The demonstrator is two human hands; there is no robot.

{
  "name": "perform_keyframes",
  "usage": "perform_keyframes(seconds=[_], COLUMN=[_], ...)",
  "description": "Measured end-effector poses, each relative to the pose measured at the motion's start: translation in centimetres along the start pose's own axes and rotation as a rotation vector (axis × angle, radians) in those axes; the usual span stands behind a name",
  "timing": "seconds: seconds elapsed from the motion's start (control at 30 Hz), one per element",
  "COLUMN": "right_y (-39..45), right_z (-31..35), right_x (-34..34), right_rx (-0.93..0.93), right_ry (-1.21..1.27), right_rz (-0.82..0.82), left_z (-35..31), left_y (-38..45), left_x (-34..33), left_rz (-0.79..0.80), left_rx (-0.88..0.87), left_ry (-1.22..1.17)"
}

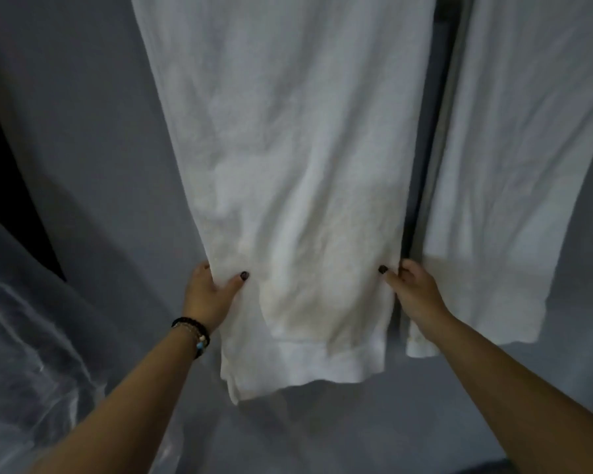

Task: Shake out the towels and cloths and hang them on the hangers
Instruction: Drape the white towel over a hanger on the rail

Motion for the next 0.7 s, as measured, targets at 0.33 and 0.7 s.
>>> perform_keyframes(seconds=[0.33,0.7], right_y=[3.7,0.5], right_z=[3.0,31.9], right_x=[-1.4,3.4], right_rx=[0.071,0.445], right_ry=[-0.336,0.352], right_rz=[-0.094,-0.01], left_z=[1.0,-18.1], left_y=[0.4,11.3], left_x=[2.4,8.4], left_rz=[-0.03,-0.157], left_rx=[0.168,-0.093], left_ry=[0.056,-0.357])
Point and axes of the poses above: each hand's wrist, its own y-axis towards the middle knuckle, its own x-axis out of the back of the hand, z = x × y, the point moved 3 cm from there along y, towards the middle knuckle, and after that the axes turned 11 degrees about -x, right-handed, at the moved point
